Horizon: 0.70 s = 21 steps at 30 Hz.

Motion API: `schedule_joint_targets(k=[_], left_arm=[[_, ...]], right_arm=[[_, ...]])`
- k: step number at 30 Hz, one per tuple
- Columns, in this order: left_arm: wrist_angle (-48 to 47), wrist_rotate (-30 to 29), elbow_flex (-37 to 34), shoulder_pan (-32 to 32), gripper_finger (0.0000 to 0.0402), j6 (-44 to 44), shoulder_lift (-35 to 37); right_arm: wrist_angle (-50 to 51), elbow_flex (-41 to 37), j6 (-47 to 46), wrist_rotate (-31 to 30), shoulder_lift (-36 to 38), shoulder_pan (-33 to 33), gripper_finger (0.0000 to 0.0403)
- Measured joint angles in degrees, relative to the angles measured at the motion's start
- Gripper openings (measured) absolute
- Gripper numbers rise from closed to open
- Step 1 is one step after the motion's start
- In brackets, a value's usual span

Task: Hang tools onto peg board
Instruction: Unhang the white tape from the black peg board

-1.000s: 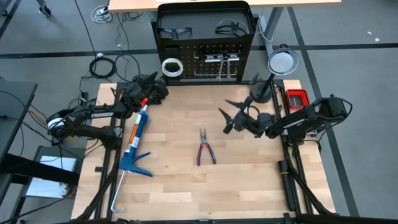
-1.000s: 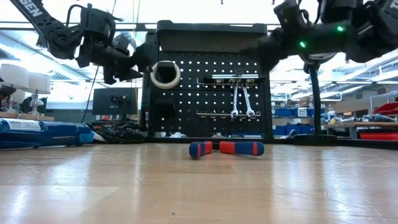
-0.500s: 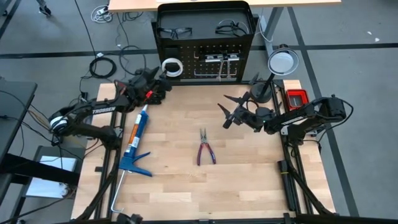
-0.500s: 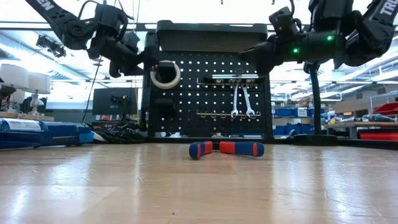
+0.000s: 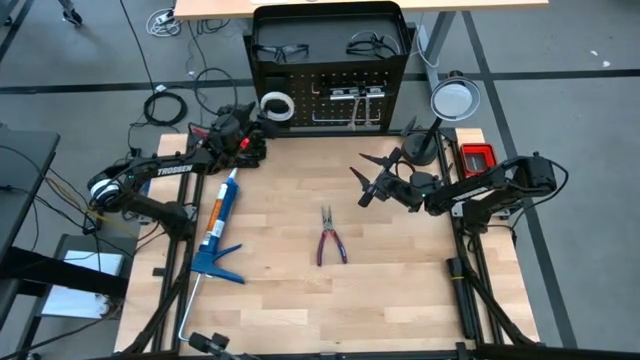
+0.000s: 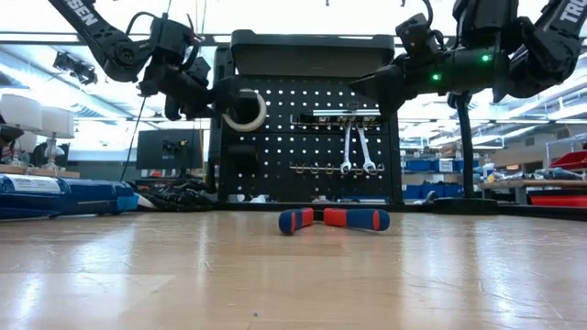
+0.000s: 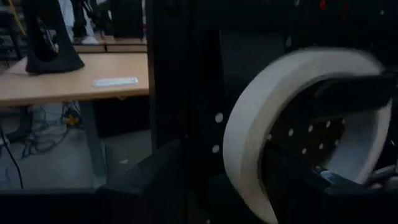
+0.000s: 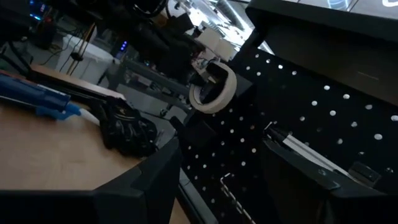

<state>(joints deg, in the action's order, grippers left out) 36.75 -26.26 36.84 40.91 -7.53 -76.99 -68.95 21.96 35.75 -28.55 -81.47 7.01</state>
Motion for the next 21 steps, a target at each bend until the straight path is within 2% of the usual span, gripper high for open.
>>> schedule_joint_targets(k=[7, 13, 17, 21], left_arm=[[2.6, -0.8, 0.0, 0.0, 0.0188, 5.0, 0.0], [2.1, -0.2, 0.0, 0.0, 0.0146, 8.9, 0.0], [1.1, 0.2, 0.0, 0.0, 0.0110, 9.9, 0.0], [1.2, 0.2, 0.0, 0.0, 0.0054, 9.9, 0.0]], right_arm=[[0.2, 0.0, -0.2, 0.6, 0.0, 0.1, 0.0227], [0.3, 0.0, -0.9, 1.6, 0.0, 0.2, 0.0227], [0.4, 0.0, -1.2, 1.7, 0.0, 0.2, 0.0227], [0.5, 0.0, -1.2, 1.7, 0.0, 0.2, 0.0227]])
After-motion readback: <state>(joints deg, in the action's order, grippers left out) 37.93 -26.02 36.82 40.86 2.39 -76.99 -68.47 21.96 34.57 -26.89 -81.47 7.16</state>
